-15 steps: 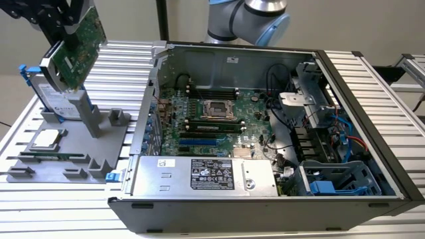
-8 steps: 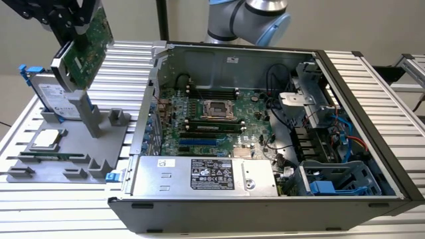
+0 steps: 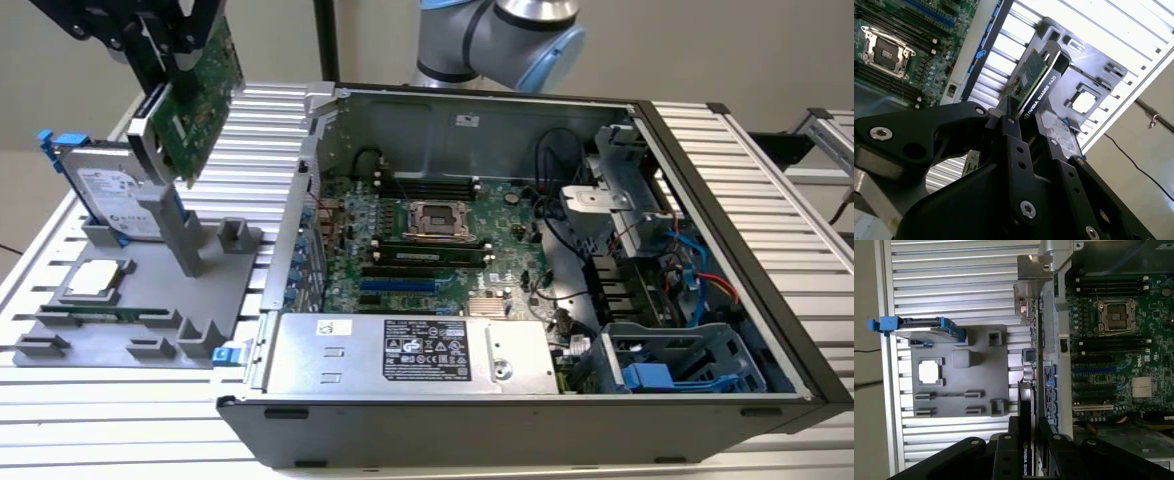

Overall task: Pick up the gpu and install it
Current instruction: 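Pick up the gpu and move the gpu toward the slot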

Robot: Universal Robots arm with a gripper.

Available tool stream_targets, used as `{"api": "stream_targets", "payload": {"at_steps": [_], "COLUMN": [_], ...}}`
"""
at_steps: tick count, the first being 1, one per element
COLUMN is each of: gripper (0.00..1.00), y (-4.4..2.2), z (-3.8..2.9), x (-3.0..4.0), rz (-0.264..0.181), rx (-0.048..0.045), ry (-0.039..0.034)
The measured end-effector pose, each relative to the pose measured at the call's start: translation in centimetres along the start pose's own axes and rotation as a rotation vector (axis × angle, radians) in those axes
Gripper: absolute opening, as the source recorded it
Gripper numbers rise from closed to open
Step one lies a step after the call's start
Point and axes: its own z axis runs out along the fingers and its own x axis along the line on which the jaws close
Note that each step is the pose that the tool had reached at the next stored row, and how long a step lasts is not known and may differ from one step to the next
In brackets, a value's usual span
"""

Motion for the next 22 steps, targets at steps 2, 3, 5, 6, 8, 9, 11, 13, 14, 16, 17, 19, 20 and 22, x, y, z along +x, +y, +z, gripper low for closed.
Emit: {"api": "stream_targets", "payload": {"at_steps": [2, 3, 5, 6, 8, 9, 11, 13, 14, 16, 17, 19, 20, 22], "gripper": [0.00, 0.00, 0.00, 0.00, 0.00, 0.00, 0.00, 0.00, 0.00, 0.00, 0.00, 0.00, 0.00, 0.00], "y": [0.03, 0.04, 0.06, 0.07, 0.10, 0.11, 0.13, 0.16, 0.17, 0.19, 0.20, 0.22, 0.24, 0.26], "z": [0.01, 0.01, 0.02, 0.02, 0.03, 0.03, 0.04, 0.04, 0.05, 0.05, 0.06, 0.07, 0.07, 0.08], "x": [-0.34, -0.52, -0.87, -1.03, -1.38, -1.56, -1.89, -2.21, -2.35, -2.66, -2.83, -3.18, -3.35, -3.67], "rz": [0.000, 0.000, 0.000, 0.000, 0.000, 0.000, 0.000, 0.000, 0.000, 0.000, 0.000, 0.000, 0.000, 0.000], "rx": [0.0000, 0.0001, 0.0000, 0.0000, 0.0000, 0.0000, 0.0000, 0.0001, 0.0001, 0.0001, 0.0000, 0.0001, 0.0000, 0.0001], "ry": [0.0000, 0.0000, 0.0000, 0.0000, 0.0000, 0.0001, 0.0000, 0.0001, 0.0001, 0.0001, 0.0001, 0.0001, 0.0001, 0.0002]}}
